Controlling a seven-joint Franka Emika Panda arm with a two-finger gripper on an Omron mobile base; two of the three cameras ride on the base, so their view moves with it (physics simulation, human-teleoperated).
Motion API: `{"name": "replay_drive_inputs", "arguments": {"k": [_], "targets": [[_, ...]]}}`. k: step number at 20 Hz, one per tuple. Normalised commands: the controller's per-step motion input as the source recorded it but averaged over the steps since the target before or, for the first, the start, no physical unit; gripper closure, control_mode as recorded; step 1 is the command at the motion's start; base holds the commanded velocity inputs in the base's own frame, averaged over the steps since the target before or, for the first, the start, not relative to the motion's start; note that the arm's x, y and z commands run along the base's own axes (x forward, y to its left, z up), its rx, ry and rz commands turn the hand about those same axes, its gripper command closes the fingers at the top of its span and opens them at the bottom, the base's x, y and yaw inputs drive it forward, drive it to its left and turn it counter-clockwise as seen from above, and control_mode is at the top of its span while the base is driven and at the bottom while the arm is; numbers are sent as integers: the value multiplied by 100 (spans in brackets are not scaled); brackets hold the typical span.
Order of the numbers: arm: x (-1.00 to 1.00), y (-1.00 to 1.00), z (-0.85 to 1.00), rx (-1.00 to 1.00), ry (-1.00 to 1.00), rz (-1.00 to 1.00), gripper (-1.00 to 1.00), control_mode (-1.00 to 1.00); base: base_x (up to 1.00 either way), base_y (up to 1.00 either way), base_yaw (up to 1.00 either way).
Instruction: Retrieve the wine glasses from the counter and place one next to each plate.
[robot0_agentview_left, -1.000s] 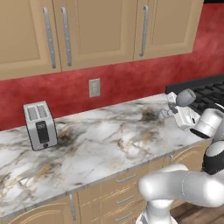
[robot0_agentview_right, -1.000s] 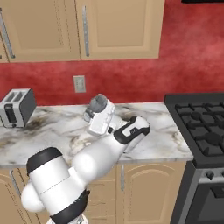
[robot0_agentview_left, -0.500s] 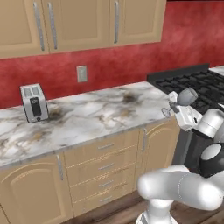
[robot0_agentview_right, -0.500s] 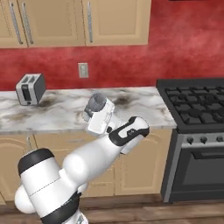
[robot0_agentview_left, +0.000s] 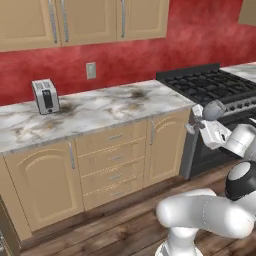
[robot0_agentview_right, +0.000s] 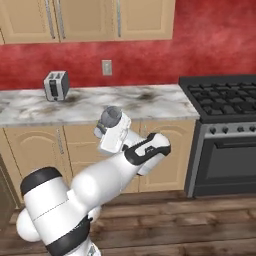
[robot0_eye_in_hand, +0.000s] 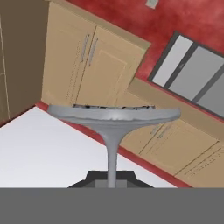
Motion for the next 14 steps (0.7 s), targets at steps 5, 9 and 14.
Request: {"name": "replay_drive_inputs", "arguments": {"k": [5, 9, 14], "targets": [[0, 0, 0, 0, 0, 0, 100, 100, -100, 6, 0], [0, 0, 0, 0, 0, 0, 100, 100, -100, -15, 0], [0, 0, 0, 0, 0, 0, 100, 100, -100, -53, 1]]}}
